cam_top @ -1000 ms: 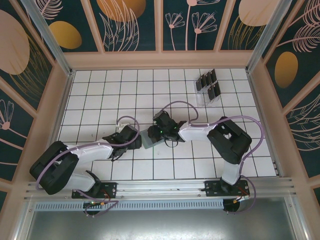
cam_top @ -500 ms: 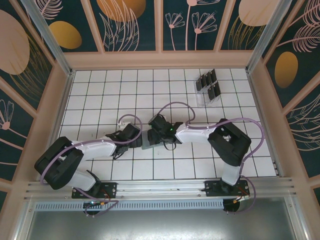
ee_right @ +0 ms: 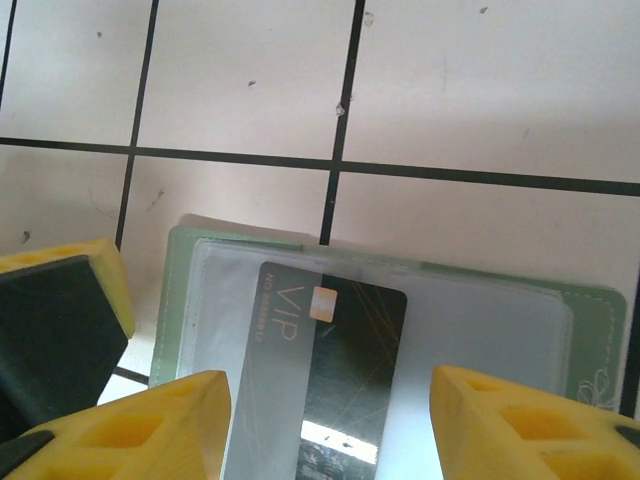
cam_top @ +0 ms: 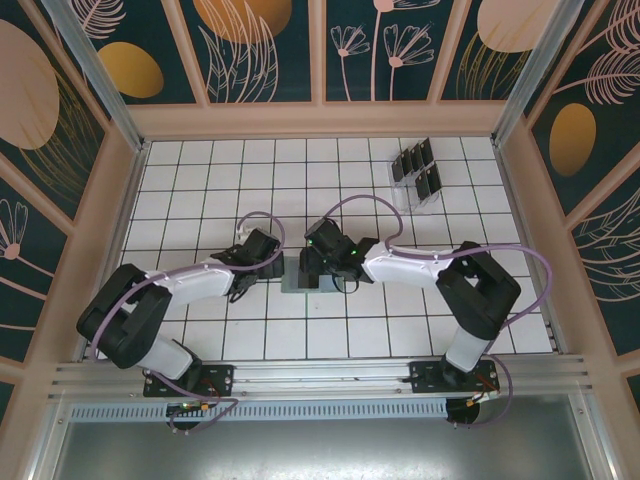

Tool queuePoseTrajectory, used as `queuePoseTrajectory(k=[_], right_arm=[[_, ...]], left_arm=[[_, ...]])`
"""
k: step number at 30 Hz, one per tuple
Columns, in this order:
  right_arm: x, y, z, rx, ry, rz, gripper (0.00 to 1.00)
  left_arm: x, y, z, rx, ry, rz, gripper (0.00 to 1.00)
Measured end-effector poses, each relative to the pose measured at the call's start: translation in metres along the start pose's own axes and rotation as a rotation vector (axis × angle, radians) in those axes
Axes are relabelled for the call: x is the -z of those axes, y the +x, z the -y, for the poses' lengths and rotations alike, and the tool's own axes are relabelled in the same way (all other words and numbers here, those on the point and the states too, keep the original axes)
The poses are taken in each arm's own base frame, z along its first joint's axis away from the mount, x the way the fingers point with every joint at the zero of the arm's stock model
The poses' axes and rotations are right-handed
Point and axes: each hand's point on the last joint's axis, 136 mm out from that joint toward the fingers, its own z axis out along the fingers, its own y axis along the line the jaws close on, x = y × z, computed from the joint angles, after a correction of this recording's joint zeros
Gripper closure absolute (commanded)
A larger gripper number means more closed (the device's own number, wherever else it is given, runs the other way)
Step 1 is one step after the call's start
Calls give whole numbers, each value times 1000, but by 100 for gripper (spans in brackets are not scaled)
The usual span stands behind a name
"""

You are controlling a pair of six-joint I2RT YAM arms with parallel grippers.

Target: Put the credit cards into the card holder

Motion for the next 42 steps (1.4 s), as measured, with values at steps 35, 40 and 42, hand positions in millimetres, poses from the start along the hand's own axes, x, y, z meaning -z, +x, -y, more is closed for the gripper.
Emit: queuePoseTrajectory(k=[35,40,42], right_arm=[[-23,18,3,-25,-2,-66,47],[-22,20,4,-26,3,-70,47],[-22,20,4,-28,3,-71,47]], left_arm=[[2,31,-6,23,52,-53,2],[1,31,-6,23,51,-52,1],[1,31,-6,23,51,-52,1]])
